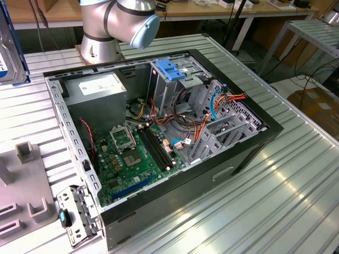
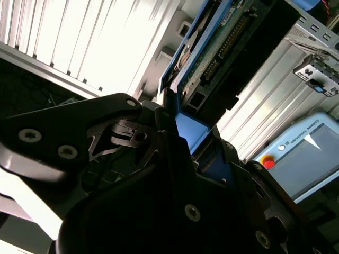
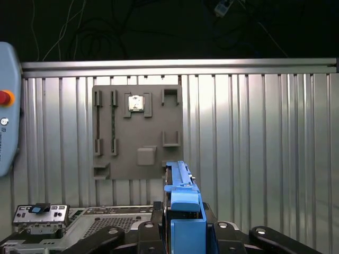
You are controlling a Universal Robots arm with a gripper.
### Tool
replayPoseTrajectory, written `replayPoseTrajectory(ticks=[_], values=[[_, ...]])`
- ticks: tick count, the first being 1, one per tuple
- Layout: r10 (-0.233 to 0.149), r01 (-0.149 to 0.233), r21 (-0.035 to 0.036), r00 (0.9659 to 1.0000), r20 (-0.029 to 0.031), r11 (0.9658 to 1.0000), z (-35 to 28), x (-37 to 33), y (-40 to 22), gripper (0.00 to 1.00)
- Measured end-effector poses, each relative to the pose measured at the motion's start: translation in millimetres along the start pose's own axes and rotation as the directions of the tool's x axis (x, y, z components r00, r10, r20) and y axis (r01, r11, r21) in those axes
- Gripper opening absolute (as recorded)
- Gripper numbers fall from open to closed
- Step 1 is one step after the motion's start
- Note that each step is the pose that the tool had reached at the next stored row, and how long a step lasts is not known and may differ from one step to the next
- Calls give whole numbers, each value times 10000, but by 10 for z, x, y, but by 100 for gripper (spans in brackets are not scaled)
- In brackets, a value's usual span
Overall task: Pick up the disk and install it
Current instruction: 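Pick up the disk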
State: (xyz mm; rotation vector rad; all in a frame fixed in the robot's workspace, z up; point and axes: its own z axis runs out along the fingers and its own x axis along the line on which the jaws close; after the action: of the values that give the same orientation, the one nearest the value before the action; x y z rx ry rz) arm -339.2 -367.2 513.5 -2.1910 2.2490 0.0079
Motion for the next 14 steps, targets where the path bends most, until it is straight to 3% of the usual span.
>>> replayPoseTrajectory(ticks=[14], values=[[0, 0, 0, 10000, 0, 10000, 2, 121, -33, 37]])
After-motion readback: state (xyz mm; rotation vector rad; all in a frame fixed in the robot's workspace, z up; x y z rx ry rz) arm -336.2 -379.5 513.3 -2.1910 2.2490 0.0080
